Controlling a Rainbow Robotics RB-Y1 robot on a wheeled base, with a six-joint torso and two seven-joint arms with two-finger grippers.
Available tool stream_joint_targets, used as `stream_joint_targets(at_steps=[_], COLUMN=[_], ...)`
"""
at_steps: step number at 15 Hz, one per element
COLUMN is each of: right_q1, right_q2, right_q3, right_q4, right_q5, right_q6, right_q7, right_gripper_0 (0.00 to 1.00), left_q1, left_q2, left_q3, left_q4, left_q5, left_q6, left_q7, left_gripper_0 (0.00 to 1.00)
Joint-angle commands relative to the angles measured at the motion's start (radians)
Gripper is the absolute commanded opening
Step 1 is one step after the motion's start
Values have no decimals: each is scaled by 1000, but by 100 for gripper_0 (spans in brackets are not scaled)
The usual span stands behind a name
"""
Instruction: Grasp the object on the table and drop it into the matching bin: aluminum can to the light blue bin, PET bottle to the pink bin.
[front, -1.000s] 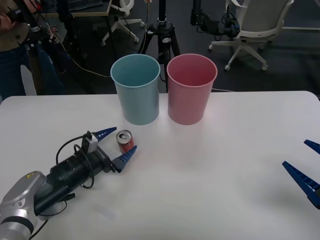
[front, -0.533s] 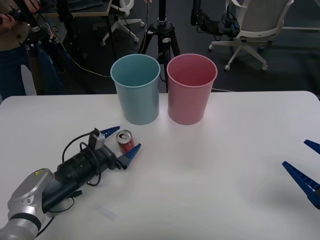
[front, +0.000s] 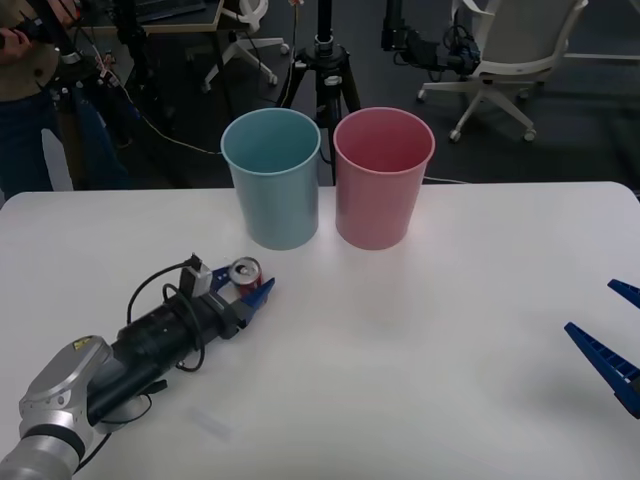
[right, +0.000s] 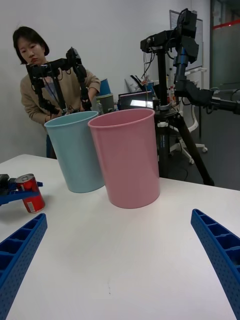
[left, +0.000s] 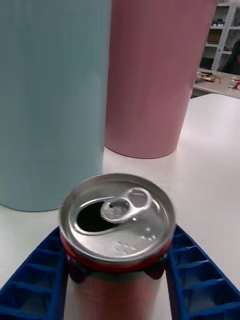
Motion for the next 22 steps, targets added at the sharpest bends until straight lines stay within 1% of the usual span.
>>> stream_joint_targets(at_steps=[1,6,8,12,13,14,16,18,19,22], right_q1=[0,0,0,0,0,0,0,0,0,0], right_q2=[0,0,0,0,0,0,0,0,0,0], right_q3=[0,0,0,0,0,0,0,0,0,0], right_q4=[0,0,0,0,0,0,0,0,0,0], right_q5=[0,0,0,0,0,0,0,0,0,0], right_q6=[0,0,0,0,0,0,0,0,0,0], right_q7=[0,0,0,0,0,0,0,0,0,0], right_gripper_0=[100,100,100,100,100,100,100,100,100,100], left_q1=[0,2,10,105,125,154,198,227,244,275], left_q2=[1,4,23,73,87,101,101,101,104,118], left_q3=[3,28,40,86,100,121,178,226,250,305], left_q4=[0,0,-9,-150,-187,-238,-324,-384,-419,-479], left_q5=[2,0,0,9,2,-23,-60,-104,-115,-118], left_q6=[-30,-87,-109,-109,-107,-107,-107,-107,-107,-110], left_q7=[6,12,17,49,75,136,207,251,279,299], left_gripper_0=[0,0,0,0,0,0,0,0,0,0])
